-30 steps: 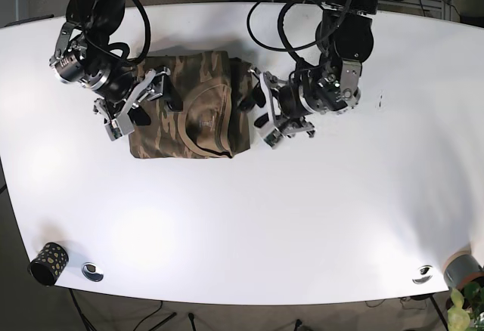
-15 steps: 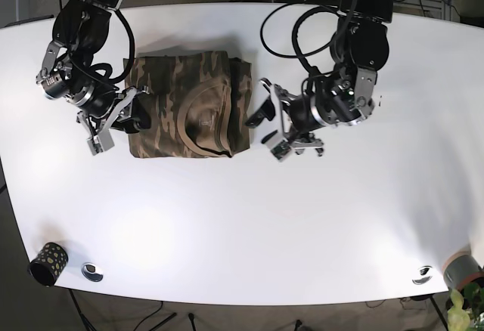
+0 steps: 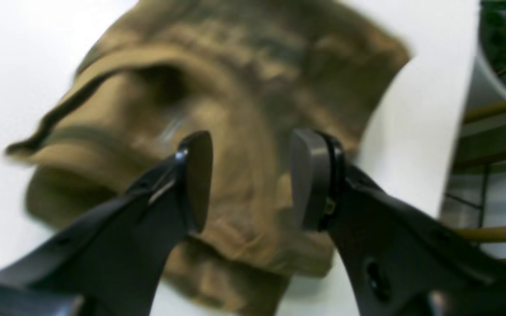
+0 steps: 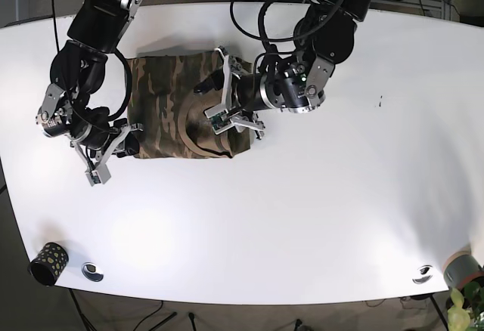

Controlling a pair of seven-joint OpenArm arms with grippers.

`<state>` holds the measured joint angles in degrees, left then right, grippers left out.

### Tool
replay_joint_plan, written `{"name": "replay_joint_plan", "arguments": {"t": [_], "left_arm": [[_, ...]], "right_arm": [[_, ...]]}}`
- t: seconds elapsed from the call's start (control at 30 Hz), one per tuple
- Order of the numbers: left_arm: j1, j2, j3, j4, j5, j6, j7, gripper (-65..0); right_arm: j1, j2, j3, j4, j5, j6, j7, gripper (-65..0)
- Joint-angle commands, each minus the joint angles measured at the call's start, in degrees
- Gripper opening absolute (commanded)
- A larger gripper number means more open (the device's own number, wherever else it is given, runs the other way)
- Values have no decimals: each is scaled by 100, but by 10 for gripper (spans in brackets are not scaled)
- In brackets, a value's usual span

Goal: Fold the T-shirt properly
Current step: 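Press and square the folded bundle with both grippers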

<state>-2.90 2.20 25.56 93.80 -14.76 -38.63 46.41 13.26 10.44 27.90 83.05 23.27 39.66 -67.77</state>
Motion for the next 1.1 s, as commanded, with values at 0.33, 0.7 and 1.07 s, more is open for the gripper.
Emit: {"name": "replay_joint_plan", "arguments": {"t": [0.33,0.7,1.07], "left_arm": [[-242,-31,657,-751,197,-44,-101,-392],[-497,-655,587,-1217,171,-44,-109,-392],[-928,-1130,94,-1235,162,-137,-65,-392]], "right_arm": [[358,191,-535,-1100,87,34,1172,-520],[-29,253,-570,-1047,122,34,1260,-520],[-381,24,-570,25,104,34,1093,-520]]}}
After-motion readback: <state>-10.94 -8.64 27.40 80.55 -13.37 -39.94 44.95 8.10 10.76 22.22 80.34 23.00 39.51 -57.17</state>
